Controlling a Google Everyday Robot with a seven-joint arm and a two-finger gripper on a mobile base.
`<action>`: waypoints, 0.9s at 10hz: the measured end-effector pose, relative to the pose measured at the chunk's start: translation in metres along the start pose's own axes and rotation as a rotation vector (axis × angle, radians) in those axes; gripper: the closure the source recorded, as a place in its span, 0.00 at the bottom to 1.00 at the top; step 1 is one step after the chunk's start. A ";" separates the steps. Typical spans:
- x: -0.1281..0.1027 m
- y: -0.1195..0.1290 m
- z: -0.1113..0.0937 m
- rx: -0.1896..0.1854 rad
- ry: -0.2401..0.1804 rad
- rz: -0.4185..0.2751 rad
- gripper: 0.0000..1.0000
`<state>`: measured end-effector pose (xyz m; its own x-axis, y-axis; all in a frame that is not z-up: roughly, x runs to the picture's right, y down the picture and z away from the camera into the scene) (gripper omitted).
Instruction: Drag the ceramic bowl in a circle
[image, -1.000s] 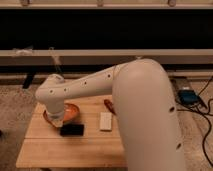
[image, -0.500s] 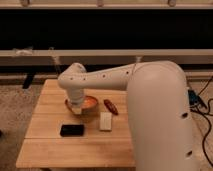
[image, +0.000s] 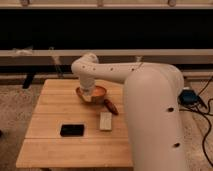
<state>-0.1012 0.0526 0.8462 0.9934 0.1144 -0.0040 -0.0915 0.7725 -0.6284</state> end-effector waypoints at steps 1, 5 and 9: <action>-0.006 -0.004 0.000 -0.003 -0.026 -0.019 1.00; -0.046 0.030 -0.006 -0.021 -0.158 -0.103 1.00; -0.088 0.120 -0.009 -0.094 -0.230 -0.225 0.92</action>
<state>-0.1989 0.1290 0.7639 0.9454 0.0936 0.3122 0.1460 0.7348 -0.6624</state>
